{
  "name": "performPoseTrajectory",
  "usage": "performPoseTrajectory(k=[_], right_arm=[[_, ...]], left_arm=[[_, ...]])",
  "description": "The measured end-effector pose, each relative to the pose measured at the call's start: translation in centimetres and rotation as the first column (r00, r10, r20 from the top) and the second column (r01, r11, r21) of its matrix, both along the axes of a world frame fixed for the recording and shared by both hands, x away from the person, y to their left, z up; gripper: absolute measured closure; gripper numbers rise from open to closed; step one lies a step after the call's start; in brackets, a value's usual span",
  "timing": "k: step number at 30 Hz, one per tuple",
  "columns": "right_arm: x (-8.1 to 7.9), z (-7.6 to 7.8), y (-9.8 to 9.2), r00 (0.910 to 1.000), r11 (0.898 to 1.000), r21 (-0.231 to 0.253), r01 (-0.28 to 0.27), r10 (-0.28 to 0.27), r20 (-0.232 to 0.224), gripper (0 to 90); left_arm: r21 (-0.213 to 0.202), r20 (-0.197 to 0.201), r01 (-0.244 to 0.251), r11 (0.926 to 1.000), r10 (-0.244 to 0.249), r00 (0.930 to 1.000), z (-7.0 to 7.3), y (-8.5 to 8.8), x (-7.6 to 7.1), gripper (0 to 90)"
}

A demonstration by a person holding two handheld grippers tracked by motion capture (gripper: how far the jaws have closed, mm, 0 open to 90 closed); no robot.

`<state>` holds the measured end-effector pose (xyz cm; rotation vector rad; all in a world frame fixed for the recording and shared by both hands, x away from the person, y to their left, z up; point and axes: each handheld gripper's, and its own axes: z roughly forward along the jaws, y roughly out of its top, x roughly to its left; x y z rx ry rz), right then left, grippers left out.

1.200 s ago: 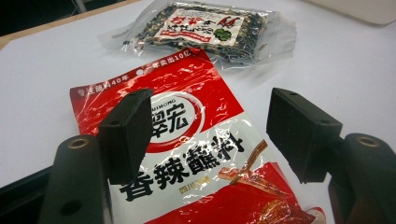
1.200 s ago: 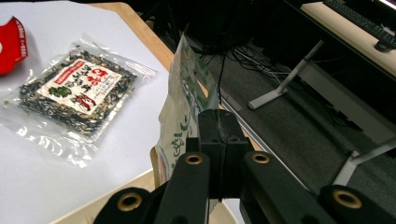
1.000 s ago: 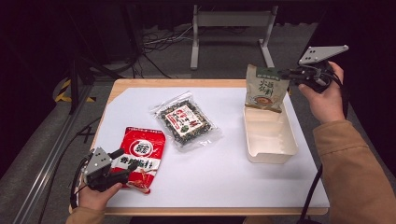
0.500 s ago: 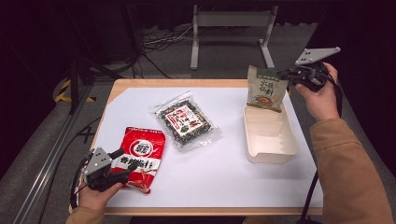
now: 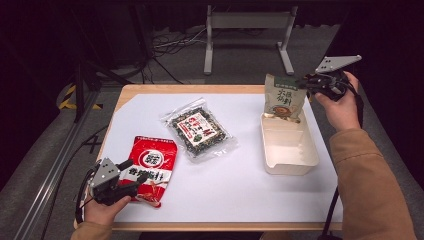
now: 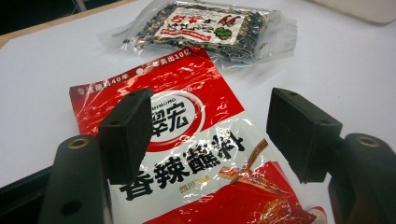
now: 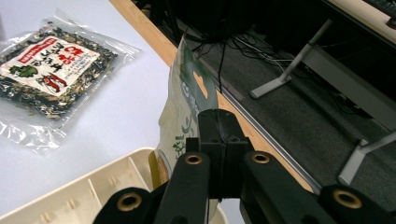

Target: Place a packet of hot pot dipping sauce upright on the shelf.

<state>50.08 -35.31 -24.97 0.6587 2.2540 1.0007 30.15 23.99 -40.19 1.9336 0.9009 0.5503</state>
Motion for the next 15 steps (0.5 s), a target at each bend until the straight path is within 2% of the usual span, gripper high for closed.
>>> performPoseTrajectory(k=[9,15], right_arm=[[0.0,-0.8,0.2,0.9993,1.000,0.004,-0.027,0.027,-0.025,90.0],[0.0,-1.5,1.0,0.9959,0.997,0.000,-0.076,0.076,-0.050,90.0]], left_arm=[[0.002,0.000,0.000,1.0000,0.000,1.0000,0.0,0.0,0.0,32.5],[0.003,0.000,0.000,1.0000,0.000,1.0000,0.0,0.0,0.0,32.4]])
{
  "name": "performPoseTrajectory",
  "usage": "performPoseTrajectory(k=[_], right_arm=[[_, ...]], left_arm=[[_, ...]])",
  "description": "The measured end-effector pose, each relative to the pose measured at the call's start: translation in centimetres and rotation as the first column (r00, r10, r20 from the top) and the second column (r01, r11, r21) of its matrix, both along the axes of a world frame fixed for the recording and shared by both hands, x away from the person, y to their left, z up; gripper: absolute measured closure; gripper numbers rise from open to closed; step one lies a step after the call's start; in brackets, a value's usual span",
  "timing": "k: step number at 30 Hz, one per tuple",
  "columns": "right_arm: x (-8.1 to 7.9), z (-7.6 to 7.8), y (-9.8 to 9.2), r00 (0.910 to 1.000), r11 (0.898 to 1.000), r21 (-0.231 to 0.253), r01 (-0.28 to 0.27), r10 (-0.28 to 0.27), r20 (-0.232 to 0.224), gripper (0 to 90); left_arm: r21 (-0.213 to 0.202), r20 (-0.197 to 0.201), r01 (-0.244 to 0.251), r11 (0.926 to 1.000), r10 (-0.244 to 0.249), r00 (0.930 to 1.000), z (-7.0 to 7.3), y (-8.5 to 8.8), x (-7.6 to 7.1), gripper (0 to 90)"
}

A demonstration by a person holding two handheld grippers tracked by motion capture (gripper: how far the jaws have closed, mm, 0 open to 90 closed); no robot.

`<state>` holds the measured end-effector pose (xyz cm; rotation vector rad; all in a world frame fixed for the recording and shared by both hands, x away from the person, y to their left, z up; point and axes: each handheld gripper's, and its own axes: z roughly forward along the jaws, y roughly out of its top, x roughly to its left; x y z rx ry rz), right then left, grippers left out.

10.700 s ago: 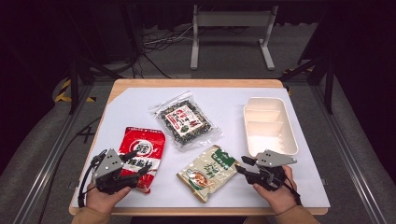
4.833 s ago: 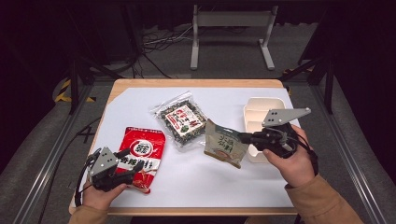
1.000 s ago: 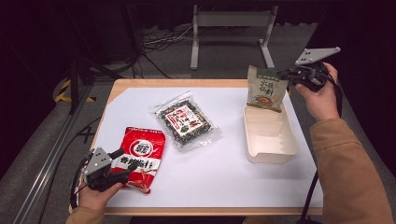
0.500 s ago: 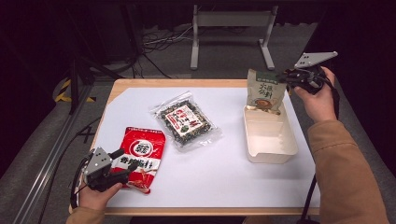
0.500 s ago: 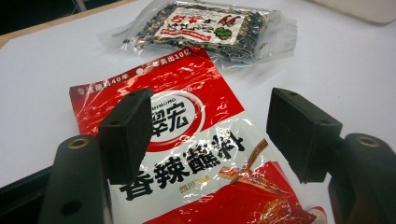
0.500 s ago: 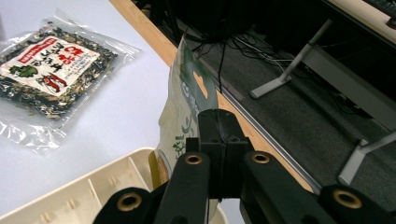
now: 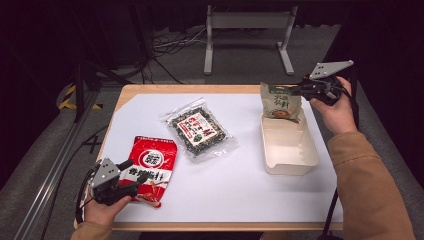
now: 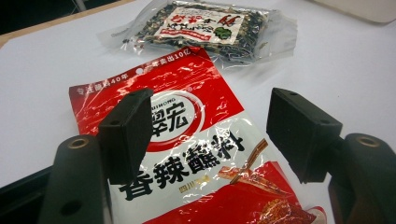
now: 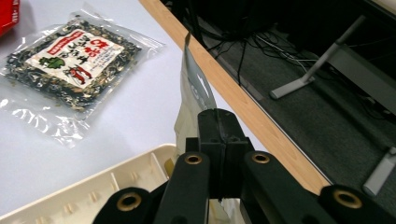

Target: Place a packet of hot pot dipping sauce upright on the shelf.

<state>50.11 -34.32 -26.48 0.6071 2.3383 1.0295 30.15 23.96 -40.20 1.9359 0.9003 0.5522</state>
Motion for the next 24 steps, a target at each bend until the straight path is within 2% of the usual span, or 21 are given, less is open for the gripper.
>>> performPoseTrajectory(k=[5,8,12,18,21,22,24], right_arm=[[0.2,-0.4,0.7,0.9999,0.999,-0.033,-0.007,0.007,-0.015,90.0],[0.4,-1.1,0.8,0.9994,0.998,-0.069,0.010,-0.012,-0.033,90.0],[0.6,-1.8,0.1,0.9981,0.999,-0.023,0.044,-0.045,-0.043,90.0],[0.6,-2.2,-0.7,0.9936,0.995,-0.017,0.096,-0.096,-0.059,90.0],[0.7,-2.5,-1.1,0.9853,0.991,0.014,0.136,-0.134,-0.106,90.0],[0.7,-2.6,-1.2,0.9816,0.988,0.005,0.156,-0.154,-0.112,90.0],[0.7,-2.7,-1.2,0.9799,0.986,0.001,0.164,-0.163,-0.115,90.0]], left_arm=[[-0.003,0.000,0.000,1.0000,0.000,1.0000,0.0,0.0,0.0,32.4],[-0.002,0.001,-0.001,1.0000,0.001,1.0000,0.0,0.1,0.0,32.5],[0.001,0.001,-0.001,1.0000,0.001,1.0000,0.0,0.1,0.0,32.4],[-0.001,-0.002,0.001,1.0000,-0.001,1.0000,0.0,0.0,0.0,32.4],[-0.001,-0.002,0.001,1.0000,-0.001,1.0000,0.0,0.0,0.0,32.4],[-0.001,-0.002,0.001,1.0000,-0.001,1.0000,0.0,0.0,0.0,32.4],[-0.001,-0.002,0.001,1.0000,-0.001,1.0000,0.0,0.0,0.0,32.4]])
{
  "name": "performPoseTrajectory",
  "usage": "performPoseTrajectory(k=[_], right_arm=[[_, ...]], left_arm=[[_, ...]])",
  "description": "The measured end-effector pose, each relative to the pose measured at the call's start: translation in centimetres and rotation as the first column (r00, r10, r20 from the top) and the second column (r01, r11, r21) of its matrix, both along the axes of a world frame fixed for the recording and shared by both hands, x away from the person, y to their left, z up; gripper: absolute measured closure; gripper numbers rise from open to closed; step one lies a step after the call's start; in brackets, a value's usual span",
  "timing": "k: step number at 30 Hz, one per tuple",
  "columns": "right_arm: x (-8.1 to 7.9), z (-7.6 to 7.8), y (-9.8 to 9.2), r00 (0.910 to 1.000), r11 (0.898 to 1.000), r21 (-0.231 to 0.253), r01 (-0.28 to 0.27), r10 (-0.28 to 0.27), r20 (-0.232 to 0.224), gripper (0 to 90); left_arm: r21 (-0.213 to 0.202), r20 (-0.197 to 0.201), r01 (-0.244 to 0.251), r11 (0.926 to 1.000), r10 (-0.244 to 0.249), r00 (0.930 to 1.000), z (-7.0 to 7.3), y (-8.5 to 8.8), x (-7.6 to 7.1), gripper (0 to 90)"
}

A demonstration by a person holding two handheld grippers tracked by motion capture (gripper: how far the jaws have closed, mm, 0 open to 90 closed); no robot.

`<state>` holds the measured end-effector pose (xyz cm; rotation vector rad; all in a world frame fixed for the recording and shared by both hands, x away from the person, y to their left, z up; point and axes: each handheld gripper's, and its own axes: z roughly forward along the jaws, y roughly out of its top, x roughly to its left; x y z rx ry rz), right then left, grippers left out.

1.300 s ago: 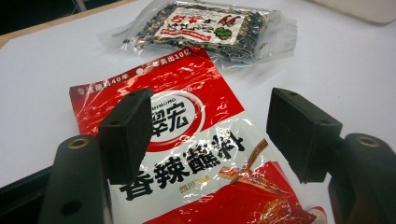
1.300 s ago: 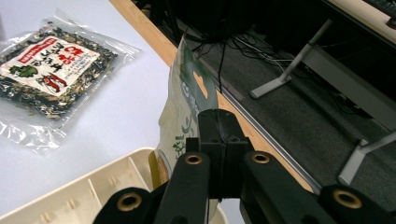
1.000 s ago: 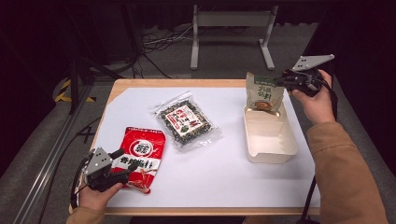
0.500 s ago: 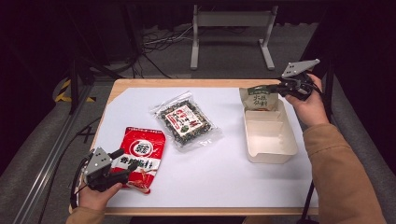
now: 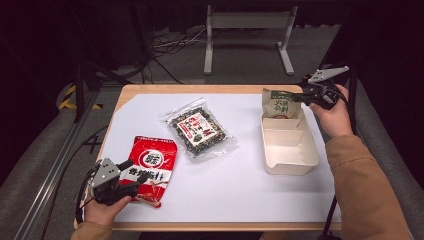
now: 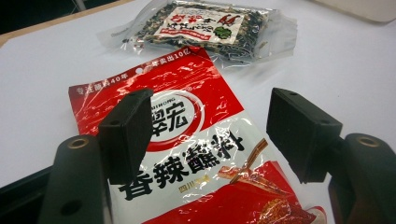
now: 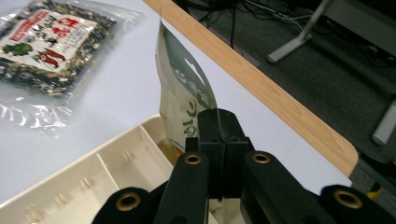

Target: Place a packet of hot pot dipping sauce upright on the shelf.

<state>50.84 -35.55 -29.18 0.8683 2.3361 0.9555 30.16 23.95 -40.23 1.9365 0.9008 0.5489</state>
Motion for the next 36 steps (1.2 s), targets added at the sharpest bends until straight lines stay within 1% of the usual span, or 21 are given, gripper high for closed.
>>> performPoseTrajectory(k=[1,2,4,8,11,14,15,17,18,19,21,22,23,25,26,27,28,30,34,36], right_arm=[[0.0,-0.1,0.0,0.9996,1.000,-0.013,0.028,-0.028,-0.010,90.0],[0.0,-0.1,0.0,0.9996,1.000,-0.013,0.028,-0.028,-0.010,90.0],[0.1,-0.2,0.0,0.9982,0.998,-0.035,0.057,-0.058,-0.019,90.0],[0.3,-0.5,-0.2,0.9942,0.994,-0.042,0.098,-0.100,-0.040,90.0],[0.3,-0.6,-0.2,0.9926,0.993,-0.041,0.110,-0.112,-0.047,90.0],[0.1,-0.5,-0.1,0.9928,0.994,-0.027,0.110,-0.111,-0.045,84.2],[-0.1,-0.4,-0.1,0.9933,0.994,-0.007,0.109,-0.109,-0.037,81.9],[-0.4,-0.2,0.0,0.9931,0.993,0.012,0.114,-0.114,-0.029,78.0],[-0.4,-0.2,0.0,0.9931,0.993,0.012,0.114,-0.114,-0.029,78.0],[-0.8,0.0,0.1,0.9936,0.993,0.029,0.113,-0.112,-0.010,73.0],[-1.1,0.2,0.0,0.9936,0.993,0.039,0.112,-0.113,0.010,67.2],[-1.3,0.4,0.0,0.9934,0.992,0.051,0.112,-0.113,0.019,64.6],[-1.3,0.4,0.0,0.9934,0.992,0.051,0.112,-0.113,0.019,64.6],[-1.7,0.8,-0.1,0.9935,0.991,0.086,0.103,-0.106,0.041,60.6],[-2.2,1.1,-0.1,0.9927,0.990,0.095,0.101,-0.107,0.056,58.0],[-2.4,1.2,-0.1,0.9923,0.990,0.102,0.100,-0.106,0.064,57.3],[-2.7,1.4,0.0,0.9921,0.990,0.107,0.095,-0.103,0.072,56.9],[-3.0,1.5,0.1,0.9921,0.990,0.111,0.090,-0.099,0.077,56.4],[-4.6,2.2,0.6,0.9902,0.988,0.129,0.080,-0.094,0.103,52.7],[-5.5,2.6,1.1,0.9891,0.986,0.149,0.072,-0.089,0.117,50.9]], left_arm=[[0.001,0.000,-0.002,1.0000,0.002,1.0000,0.0,0.0,0.0,32.4],[0.001,0.000,-0.002,1.0000,0.002,1.0000,0.0,0.0,0.0,32.4],[0.002,0.003,-0.003,1.0000,0.003,1.0000,0.0,0.1,0.0,32.4],[-0.003,0.002,-0.002,1.0000,0.002,1.0000,0.0,0.1,0.0,32.4],[-0.004,0.000,-0.001,1.0000,0.001,1.0000,0.0,0.1,0.1,32.4],[-0.006,0.000,-0.002,1.0000,0.002,1.0000,0.0,0.1,0.2,32.4],[-0.005,0.001,0.000,1.0000,0.000,1.0000,0.0,0.0,0.2,32.3],[0.000,0.005,0.000,1.0000,0.000,1.0000,0.0,0.0,0.3,31.8],[0.000,0.005,0.000,1.0000,0.000,1.0000,0.0,0.0,0.3,31.5],[0.000,0.004,0.001,1.0000,-0.001,1.0000,0.0,-0.1,0.4,31.1],[-0.003,0.004,0.002,1.0000,-0.002,1.0000,0.0,-0.2,0.5,30.5],[0.003,0.006,0.003,1.0000,-0.003,1.0000,0.0,-0.2,0.5,30.3],[0.000,0.004,0.002,1.0000,-0.002,1.0000,0.0,-0.2,0.6,30.3],[-0.005,0.004,0.002,1.0000,-0.002,1.0000,0.0,-0.3,0.7,29.7],[-0.008,0.002,0.004,1.0000,-0.004,1.0000,0.0,-0.3,0.8,29.4],[-0.012,0.007,0.008,0.9999,-0.008,0.9999,0.1,-0.3,1.1,29.1],[-0.012,0.007,0.008,0.9999,-0.008,0.9999,0.1,-0.3,1.1,28.5],[-0.012,0.004,0.010,0.9999,-0.010,0.9999,0.1,-0.3,1.4,28.0],[-0.017,0.000,0.009,0.9998,-0.009,1.0000,0.5,-0.1,1.9,24.9],[-0.016,-0.005,0.005,0.9999,-0.005,1.0000,0.6,0.0,2.2,23.7]])
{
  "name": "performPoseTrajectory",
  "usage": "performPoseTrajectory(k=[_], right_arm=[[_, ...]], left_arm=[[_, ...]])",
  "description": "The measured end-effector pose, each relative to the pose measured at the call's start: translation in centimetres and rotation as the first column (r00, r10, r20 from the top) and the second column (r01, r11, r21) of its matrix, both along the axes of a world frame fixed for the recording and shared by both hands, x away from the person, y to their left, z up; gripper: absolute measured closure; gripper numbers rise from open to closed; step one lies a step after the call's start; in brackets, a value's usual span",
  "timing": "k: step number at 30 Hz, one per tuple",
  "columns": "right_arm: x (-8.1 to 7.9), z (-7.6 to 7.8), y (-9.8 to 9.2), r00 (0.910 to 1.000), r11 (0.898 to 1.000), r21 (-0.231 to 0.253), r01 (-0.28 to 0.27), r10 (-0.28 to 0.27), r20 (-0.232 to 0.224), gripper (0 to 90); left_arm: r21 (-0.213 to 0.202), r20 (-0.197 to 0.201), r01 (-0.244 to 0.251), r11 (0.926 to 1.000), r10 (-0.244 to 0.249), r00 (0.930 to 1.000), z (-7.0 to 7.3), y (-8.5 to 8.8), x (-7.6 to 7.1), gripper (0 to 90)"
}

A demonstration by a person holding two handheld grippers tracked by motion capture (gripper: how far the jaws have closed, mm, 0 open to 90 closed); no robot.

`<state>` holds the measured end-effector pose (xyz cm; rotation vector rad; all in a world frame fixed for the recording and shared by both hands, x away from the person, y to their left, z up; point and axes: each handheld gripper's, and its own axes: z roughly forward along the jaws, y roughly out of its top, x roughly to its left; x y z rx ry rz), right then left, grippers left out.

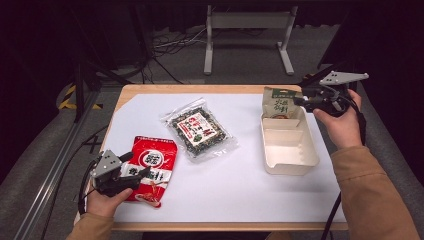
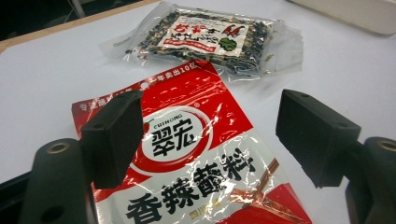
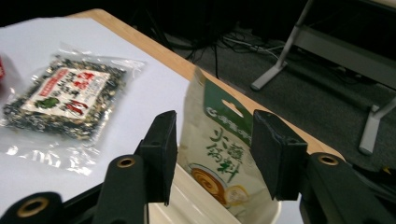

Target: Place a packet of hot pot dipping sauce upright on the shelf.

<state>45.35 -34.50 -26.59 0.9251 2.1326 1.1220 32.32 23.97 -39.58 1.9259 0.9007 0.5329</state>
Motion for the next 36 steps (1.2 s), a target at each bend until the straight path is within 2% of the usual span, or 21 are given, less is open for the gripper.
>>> performPoseTrajectory(k=[6,9,15,18,22,24,28,29,30,32,36], right_arm=[[-2.3,0.7,1.1,0.9993,0.998,0.052,-0.034,0.033,0.019,50.7],[-3.3,0.8,1.7,0.9974,0.996,0.065,-0.054,0.050,0.052,47.6],[-5.0,0.2,2.2,0.9972,0.991,0.121,-0.058,0.052,0.054,44.0],[-6.3,-0.6,2.5,0.9966,0.989,0.135,-0.067,0.060,0.057,42.7],[-8.1,-1.5,2.6,0.9960,0.981,0.179,-0.075,0.065,0.061,40.4],[-9.3,-2.6,2.8,0.9970,0.977,0.202,-0.064,0.054,0.056,40.2],[-10.3,-3.7,2.8,0.9971,0.975,0.213,-0.060,0.048,0.059,39.5],[-10.7,-4.3,2.8,0.9973,0.971,0.232,-0.060,0.049,0.055,39.5],[-10.7,-4.3,2.8,0.9973,0.971,0.232,-0.060,0.049,0.055,38.7],[-10.7,-4.6,2.9,0.9974,0.977,0.203,-0.068,0.061,0.038,38.6],[-10.7,-5.5,3.4,0.9969,0.978,0.194,-0.078,0.077,0.011,41.7]], left_arm=[[-0.002,-0.011,-0.008,1.0000,0.008,0.9999,0.0,0.2,0.6,23.1],[-0.006,-0.008,-0.016,0.9999,0.016,0.9998,0.1,0.2,0.7,23.1],[-0.008,-0.011,-0.024,0.9997,0.024,0.9997,0.2,0.4,0.6,23.1],[-0.008,-0.005,-0.027,0.9996,0.027,0.9996,0.4,0.4,0.4,23.1],[-0.013,-0.009,-0.031,0.9994,0.031,0.9995,0.4,0.6,0.2,23.1],[-0.018,-0.007,-0.033,0.9993,0.033,0.9994,0.4,0.7,0.2,23.1],[-0.022,-0.008,-0.038,0.9990,0.038,0.9992,0.5,0.8,0.2,23.1],[-0.017,-0.001,-0.041,0.9990,0.041,0.9992,0.6,0.9,0.2,23.1],[-0.014,0.005,-0.040,0.9991,0.040,0.9992,0.7,1.0,0.1,23.1],[-0.018,0.012,-0.041,0.9990,0.041,0.9991,1.1,1.1,0.0,23.0],[-0.004,-0.001,-0.005,1.0000,0.005,1.0000,2.1,1.6,0.3,23.7]])
